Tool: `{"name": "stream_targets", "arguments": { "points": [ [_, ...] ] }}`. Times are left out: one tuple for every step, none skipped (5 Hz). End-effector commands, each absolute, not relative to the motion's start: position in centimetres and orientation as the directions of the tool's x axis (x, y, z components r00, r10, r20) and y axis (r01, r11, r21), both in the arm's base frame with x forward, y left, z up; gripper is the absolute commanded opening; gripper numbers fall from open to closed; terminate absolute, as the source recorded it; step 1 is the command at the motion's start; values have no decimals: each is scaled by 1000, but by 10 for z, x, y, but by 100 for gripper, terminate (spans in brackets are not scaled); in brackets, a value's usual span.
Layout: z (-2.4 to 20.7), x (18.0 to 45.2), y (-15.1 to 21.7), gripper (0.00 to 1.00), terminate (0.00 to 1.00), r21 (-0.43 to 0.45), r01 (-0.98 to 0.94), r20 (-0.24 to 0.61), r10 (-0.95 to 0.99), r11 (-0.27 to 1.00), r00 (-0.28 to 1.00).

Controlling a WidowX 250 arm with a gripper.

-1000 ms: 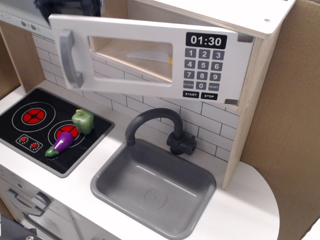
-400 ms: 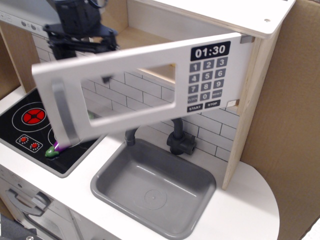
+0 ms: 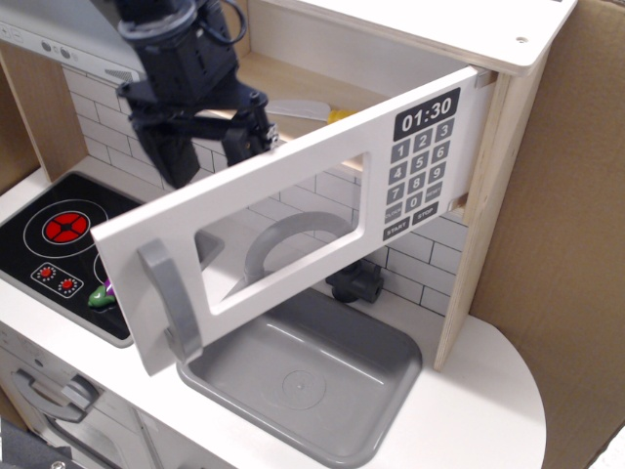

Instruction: Open microwave

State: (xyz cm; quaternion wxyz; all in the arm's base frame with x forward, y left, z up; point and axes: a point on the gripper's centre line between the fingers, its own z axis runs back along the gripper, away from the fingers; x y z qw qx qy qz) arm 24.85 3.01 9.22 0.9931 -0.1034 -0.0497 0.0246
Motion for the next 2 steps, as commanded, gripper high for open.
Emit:
{"name": "stream_targets", "arguments": {
  "points": [
    [115,253,36,100,0,-197,-24,141,53,980,989],
    [115,253,36,100,100,-197,-24,141,53,980,989]
  ]
}}
